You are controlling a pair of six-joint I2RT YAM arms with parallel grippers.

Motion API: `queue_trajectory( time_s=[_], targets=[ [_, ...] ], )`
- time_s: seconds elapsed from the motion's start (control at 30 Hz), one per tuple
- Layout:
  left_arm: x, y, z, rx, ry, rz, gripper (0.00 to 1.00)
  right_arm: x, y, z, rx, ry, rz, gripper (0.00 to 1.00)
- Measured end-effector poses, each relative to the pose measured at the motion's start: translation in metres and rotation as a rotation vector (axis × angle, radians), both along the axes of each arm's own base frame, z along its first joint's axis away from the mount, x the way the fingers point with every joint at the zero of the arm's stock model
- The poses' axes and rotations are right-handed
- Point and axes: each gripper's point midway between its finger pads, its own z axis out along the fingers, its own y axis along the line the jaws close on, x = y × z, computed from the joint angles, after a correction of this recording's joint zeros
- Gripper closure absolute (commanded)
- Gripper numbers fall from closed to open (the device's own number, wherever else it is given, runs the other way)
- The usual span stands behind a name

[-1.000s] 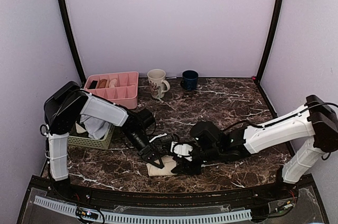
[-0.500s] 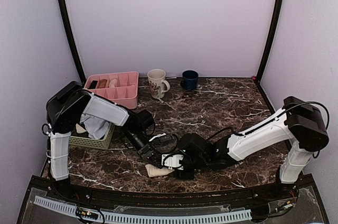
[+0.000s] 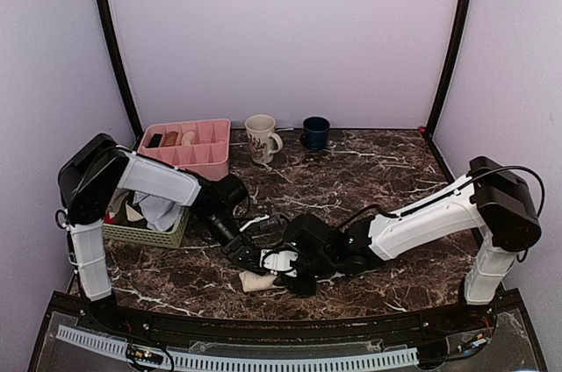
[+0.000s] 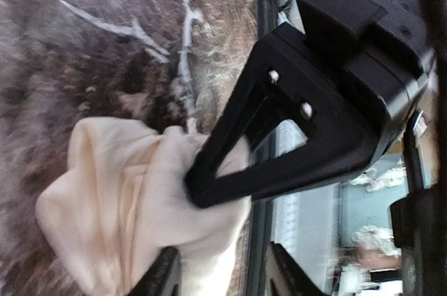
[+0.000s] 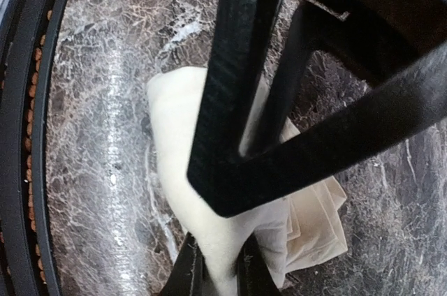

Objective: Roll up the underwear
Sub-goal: Roll the underwear at the center of the board, then pick up the underwear from the center of the board.

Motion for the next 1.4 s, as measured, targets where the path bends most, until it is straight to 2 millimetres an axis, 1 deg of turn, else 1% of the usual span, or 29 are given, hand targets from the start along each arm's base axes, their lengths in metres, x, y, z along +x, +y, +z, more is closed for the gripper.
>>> queue_trajectory(
  time_s=[0.03,0.1,0.2,0.23,0.27,0.37,0.43,0.5,0.6,0.67,0.7,0.73,0.83,0.93,1.07,1.17,1.27,1.4],
  targets=[
    [0.003,0.003,0.002,0.006,-0.041,0.011,0.49,-0.001,0.001,0.001,-0.005,0.016,-0.007,1.0],
    [0.016,0.012,0.005,0.028,-0.16,0.055,0.47,-0.005,0.003,0.002,-0.016,0.082,-0.02,1.0],
    [0.043,0.032,0.015,0.064,-0.352,0.158,0.44,-0.014,0.005,0.006,-0.036,0.219,-0.032,1.0],
    [0.05,0.037,0.021,0.068,-0.408,0.188,0.43,-0.016,0.006,0.007,-0.04,0.258,-0.039,1.0],
    [0.059,0.043,0.032,0.069,-0.485,0.228,0.43,-0.018,0.006,0.009,-0.049,0.318,-0.048,1.0],
    [0.076,0.05,0.063,0.041,-0.661,0.308,0.43,-0.016,0.007,0.011,-0.065,0.455,-0.088,1.0],
    [0.082,0.054,0.079,0.021,-0.752,0.35,0.43,-0.011,0.009,0.014,-0.072,0.563,-0.117,1.0],
    [0.083,0.061,0.091,0.002,-0.819,0.383,0.44,-0.005,0.01,0.014,-0.077,0.659,-0.146,1.0],
    [0.074,0.071,0.096,-0.013,-0.878,0.399,0.44,-0.001,0.011,0.014,-0.083,0.794,-0.173,1.0],
    [0.062,0.075,0.096,-0.022,-0.924,0.38,0.44,0.001,0.011,0.013,-0.085,0.876,-0.186,1.0],
    [0.055,0.075,0.096,-0.027,-0.949,0.363,0.44,0.0,0.012,0.012,-0.089,0.902,-0.19,1.0],
    [0.047,0.075,0.096,-0.032,-0.967,0.344,0.44,0.003,0.011,0.013,-0.084,0.94,-0.198,1.0],
    [0.019,0.067,0.092,-0.055,-1.029,0.26,0.43,0.007,0.011,0.011,-0.08,1.024,-0.216,1.0],
    [-0.008,0.058,0.084,-0.069,-1.074,0.161,0.41,0.011,0.009,0.01,-0.073,1.09,-0.228,1.0],
    [-0.033,0.047,0.067,-0.054,-1.13,0.028,0.4,0.018,0.007,0.009,-0.067,1.164,-0.241,1.0],
    [-0.041,0.04,0.046,-0.002,-1.169,-0.071,0.4,0.021,0.006,0.007,-0.066,1.199,-0.247,1.0],
    [-0.043,0.034,0.03,0.045,-1.193,-0.145,0.4,0.022,0.006,0.006,-0.066,1.219,-0.247,1.0],
    [-0.038,0.024,0.017,0.082,-1.233,-0.203,0.4,0.023,0.006,0.005,-0.068,1.237,-0.248,1.0]
  ],
)
